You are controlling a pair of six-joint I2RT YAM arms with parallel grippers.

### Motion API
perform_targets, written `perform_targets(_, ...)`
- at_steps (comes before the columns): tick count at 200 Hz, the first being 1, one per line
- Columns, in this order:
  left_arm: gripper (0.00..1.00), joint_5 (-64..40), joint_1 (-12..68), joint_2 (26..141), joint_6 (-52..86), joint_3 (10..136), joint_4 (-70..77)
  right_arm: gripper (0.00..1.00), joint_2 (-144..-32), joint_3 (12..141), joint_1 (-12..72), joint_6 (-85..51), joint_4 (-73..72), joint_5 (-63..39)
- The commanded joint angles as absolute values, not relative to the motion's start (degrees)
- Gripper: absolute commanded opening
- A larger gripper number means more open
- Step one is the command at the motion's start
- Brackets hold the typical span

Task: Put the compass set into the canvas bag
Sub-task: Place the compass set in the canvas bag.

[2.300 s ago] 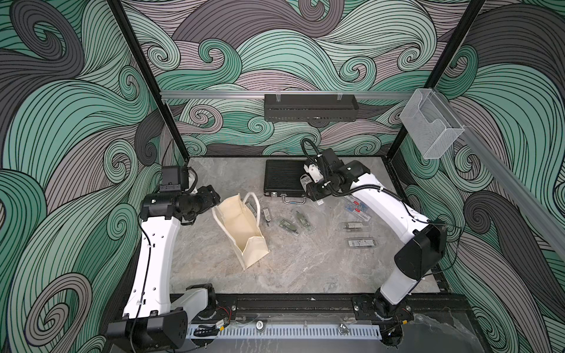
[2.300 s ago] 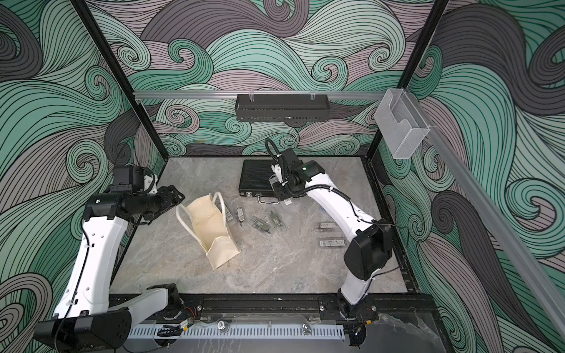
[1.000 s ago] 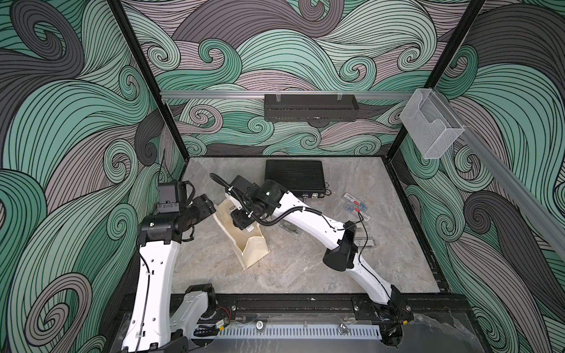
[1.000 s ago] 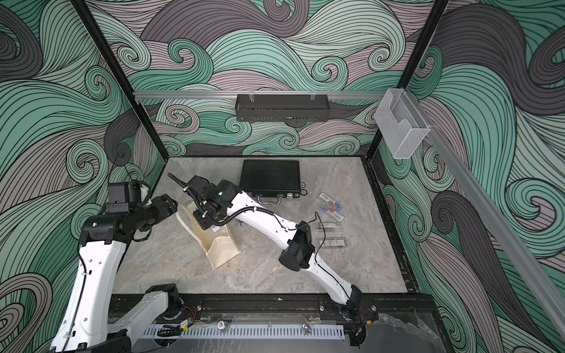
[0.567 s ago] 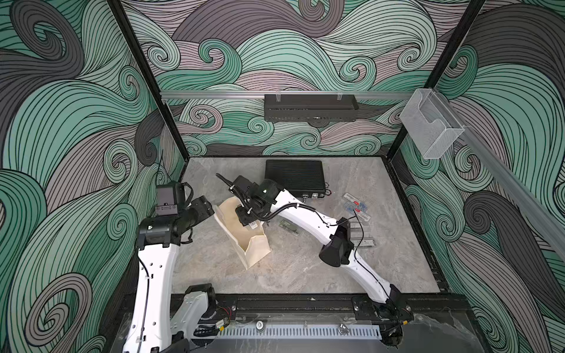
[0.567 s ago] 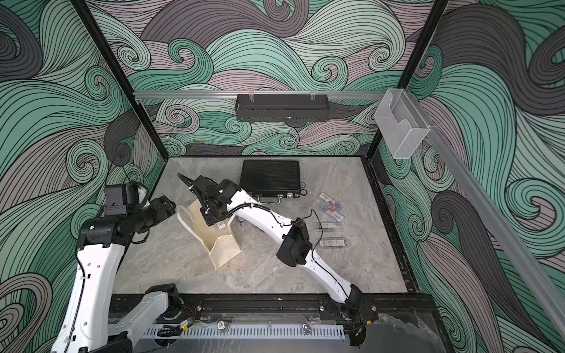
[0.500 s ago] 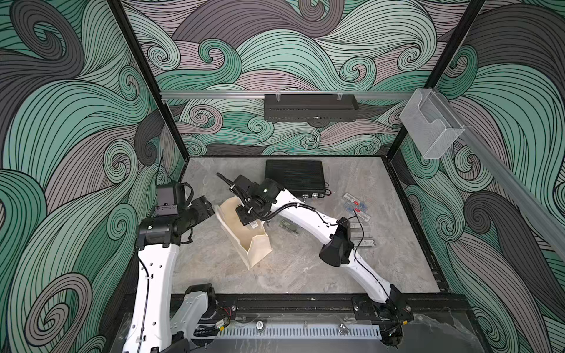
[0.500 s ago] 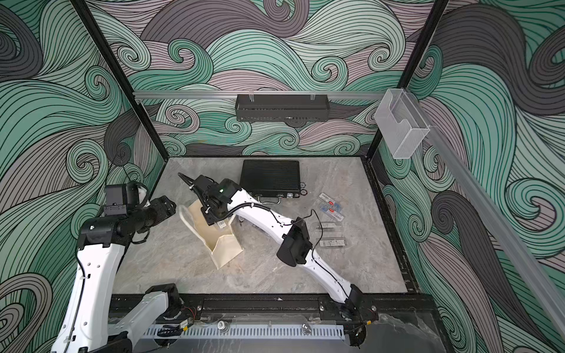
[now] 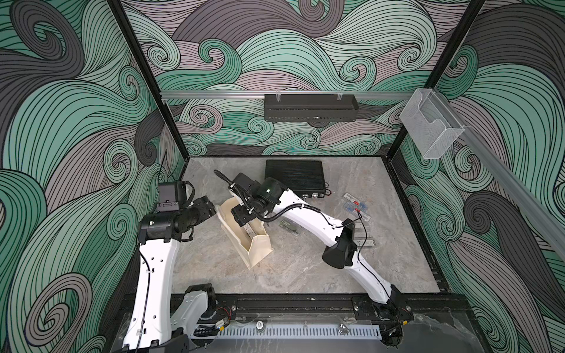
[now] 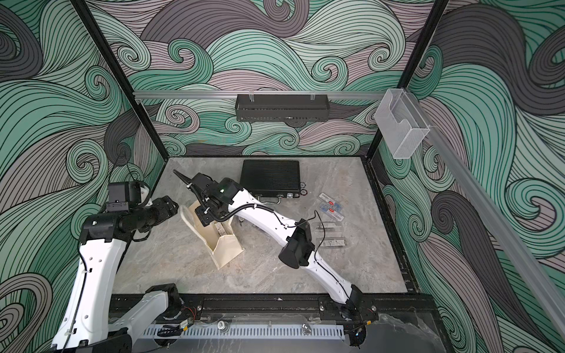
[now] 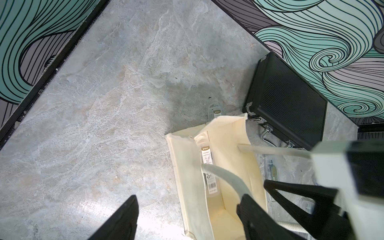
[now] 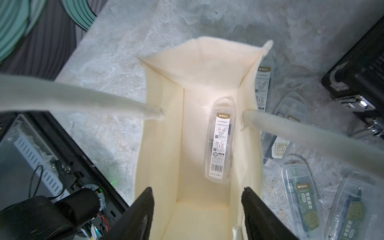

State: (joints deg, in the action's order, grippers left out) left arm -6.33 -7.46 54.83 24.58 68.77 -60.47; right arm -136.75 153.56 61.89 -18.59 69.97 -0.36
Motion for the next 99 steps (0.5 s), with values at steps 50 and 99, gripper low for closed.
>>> perform_targets(50, 0.78, -10.9, -8.0, 56.6, 24.1, 72.1, -62.8, 0.69, -112.6, 144.0, 59.1, -12.2, 67.7, 7.4)
perform_targets(99, 0.78, -12.6, -8.0, 57.9, 24.5, 72.1, -62.5, 0.69, -93.1, 116.7, 46.9, -14.3, 67.6, 11.3)
